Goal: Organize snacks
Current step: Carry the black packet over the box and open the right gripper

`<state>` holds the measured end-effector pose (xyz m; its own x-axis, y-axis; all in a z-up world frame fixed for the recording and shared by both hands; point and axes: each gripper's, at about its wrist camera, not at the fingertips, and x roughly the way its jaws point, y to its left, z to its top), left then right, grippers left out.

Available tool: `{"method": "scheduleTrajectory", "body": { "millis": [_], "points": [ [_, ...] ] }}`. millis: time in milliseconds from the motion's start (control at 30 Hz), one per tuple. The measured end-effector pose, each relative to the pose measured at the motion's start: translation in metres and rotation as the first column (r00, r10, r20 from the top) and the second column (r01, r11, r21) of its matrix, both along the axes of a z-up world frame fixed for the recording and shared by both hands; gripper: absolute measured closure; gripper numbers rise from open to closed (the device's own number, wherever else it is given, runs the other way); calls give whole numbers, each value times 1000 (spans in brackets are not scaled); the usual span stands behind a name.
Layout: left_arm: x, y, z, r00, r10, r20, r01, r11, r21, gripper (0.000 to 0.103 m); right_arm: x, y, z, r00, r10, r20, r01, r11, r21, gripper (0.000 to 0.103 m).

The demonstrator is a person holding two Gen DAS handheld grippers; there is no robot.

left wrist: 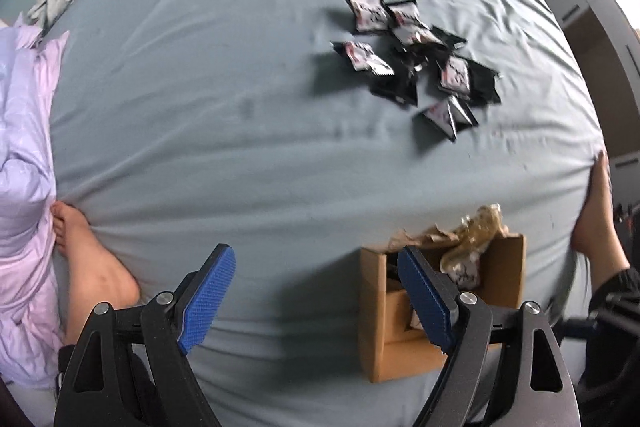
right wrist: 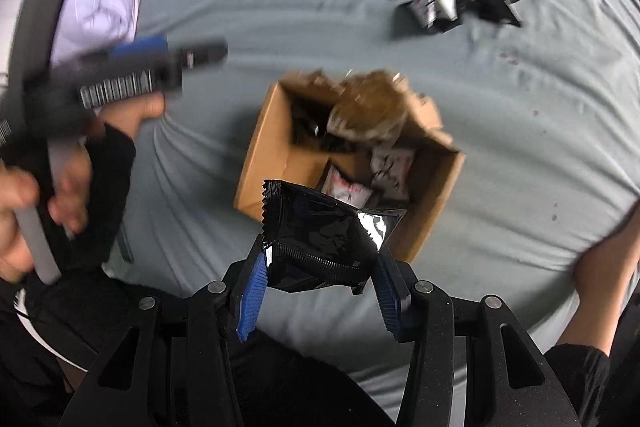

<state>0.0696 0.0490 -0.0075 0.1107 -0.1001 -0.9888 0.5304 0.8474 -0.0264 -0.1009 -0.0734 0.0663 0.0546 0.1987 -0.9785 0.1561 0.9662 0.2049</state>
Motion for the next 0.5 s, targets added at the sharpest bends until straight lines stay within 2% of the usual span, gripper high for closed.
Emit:
{"method": "scheduleTrajectory", "body": {
  "millis": [133, 200, 267, 500],
  "points": [
    [1, 0, 7, 1000, 0, -7, -1, 999, -35, 19, 7, -7, 1, 997, -73, 27, 72, 996, 55, 43],
    [0, -2, 10, 1000, -12, 1, 12, 999, -40, 18, 8, -16, -2, 992, -120, 26, 118, 990, 73, 28],
    [-2, -5, 10, 1000, -20, 4, 20, 999, -37, 18, 7, -23, -5, 987, -158, 22, 156, 985, 70, 26],
    [-11, -9, 6, 999, -53, -1, 53, 998, -15, 18, 9, -37, -29, 973, -226, -46, 224, 974, -31, 26]
  ]
}}
